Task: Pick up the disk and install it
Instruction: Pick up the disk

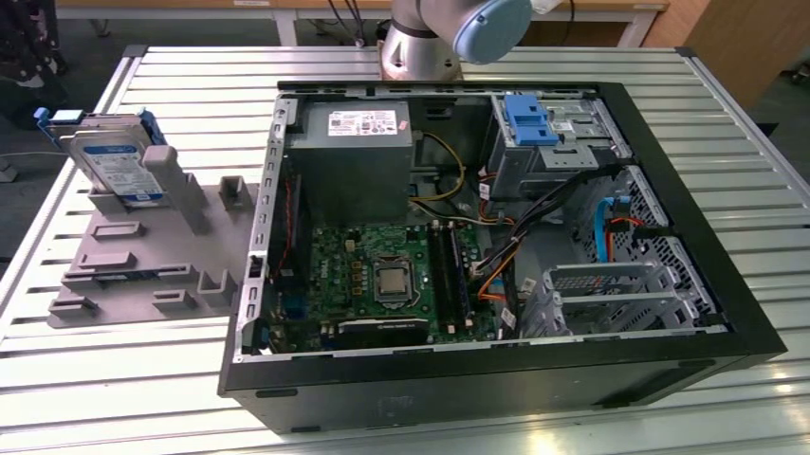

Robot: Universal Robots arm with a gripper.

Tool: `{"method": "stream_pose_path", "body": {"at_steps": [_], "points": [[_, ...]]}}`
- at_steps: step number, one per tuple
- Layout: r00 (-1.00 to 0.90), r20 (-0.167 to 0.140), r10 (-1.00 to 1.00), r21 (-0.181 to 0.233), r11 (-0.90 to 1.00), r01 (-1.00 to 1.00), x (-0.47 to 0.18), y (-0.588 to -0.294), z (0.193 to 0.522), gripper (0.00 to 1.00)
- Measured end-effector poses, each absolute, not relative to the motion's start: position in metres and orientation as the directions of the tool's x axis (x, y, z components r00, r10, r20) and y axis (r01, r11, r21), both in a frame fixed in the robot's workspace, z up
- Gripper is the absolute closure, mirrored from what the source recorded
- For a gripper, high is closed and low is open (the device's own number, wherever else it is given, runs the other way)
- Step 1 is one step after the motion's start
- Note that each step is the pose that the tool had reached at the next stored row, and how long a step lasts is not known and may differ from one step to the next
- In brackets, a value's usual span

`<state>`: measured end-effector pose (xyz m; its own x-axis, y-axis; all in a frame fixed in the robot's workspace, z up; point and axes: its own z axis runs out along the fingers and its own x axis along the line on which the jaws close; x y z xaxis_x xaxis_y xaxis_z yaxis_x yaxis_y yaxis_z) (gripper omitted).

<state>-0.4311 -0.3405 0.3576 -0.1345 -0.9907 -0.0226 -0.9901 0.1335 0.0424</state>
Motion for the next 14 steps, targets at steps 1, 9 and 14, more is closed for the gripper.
{"method": "stream_pose_path", "body": {"at_steps": [1, 9, 14], "points": [[-0.119, -0.023, -0.993, 0.042, 0.118, -0.992, -0.4311, -0.3405, 0.3572, 0.89], [-0.096, -0.023, -0.995, 0.042, 0.095, -0.995, -0.4321, -0.3405, 0.3566, 0.89], [-0.096, -0.023, -0.995, 0.042, 0.095, -0.995, -0.4322, -0.3405, 0.3566, 0.89]]}}
